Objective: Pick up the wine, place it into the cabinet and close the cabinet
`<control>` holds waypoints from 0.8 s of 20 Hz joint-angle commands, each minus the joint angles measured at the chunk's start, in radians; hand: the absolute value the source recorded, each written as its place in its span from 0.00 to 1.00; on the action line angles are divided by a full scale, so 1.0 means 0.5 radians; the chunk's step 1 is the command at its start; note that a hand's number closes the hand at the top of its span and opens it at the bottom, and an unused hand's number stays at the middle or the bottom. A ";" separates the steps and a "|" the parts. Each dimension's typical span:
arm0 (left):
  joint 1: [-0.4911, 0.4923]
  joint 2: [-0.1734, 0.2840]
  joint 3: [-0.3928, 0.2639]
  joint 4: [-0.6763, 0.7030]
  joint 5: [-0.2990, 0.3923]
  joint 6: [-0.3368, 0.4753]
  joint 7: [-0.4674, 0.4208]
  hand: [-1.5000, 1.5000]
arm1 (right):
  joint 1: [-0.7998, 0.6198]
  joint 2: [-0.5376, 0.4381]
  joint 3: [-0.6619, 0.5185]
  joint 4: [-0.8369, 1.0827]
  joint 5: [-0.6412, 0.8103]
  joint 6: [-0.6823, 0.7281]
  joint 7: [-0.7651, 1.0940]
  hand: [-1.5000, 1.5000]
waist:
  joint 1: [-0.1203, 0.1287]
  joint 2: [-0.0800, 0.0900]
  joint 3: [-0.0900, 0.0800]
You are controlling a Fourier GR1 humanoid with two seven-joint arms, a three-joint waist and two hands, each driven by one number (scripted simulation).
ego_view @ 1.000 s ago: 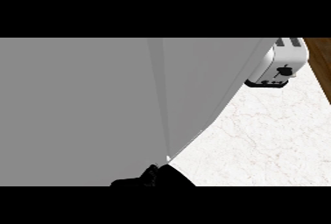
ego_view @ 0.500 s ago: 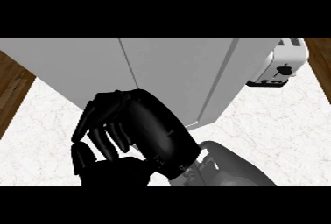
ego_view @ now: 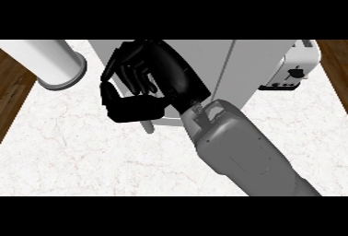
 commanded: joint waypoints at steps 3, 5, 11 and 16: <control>-0.238 -0.050 -0.149 -0.025 -0.085 0.156 0.167 0.00 | -0.057 -0.109 -0.239 0.321 -0.073 0.206 -0.241 1.00 | -0.031 0.015 0.007; -0.233 -0.136 -0.267 -0.059 -0.181 0.193 0.142 0.00 | -0.153 -0.108 -0.283 0.411 -0.033 0.184 -0.244 1.00 | -0.018 0.014 0.006; -0.299 -0.219 -0.427 -0.004 -0.344 0.268 0.114 0.00 | -0.157 -0.276 -0.380 0.535 -0.038 0.263 -0.391 1.00 | -0.017 0.026 0.005; -0.476 -0.203 -0.389 0.084 -0.295 0.326 0.180 0.00 | -0.122 -0.285 -0.397 0.581 -0.076 0.289 -0.498 1.00 | -0.041 0.034 0.006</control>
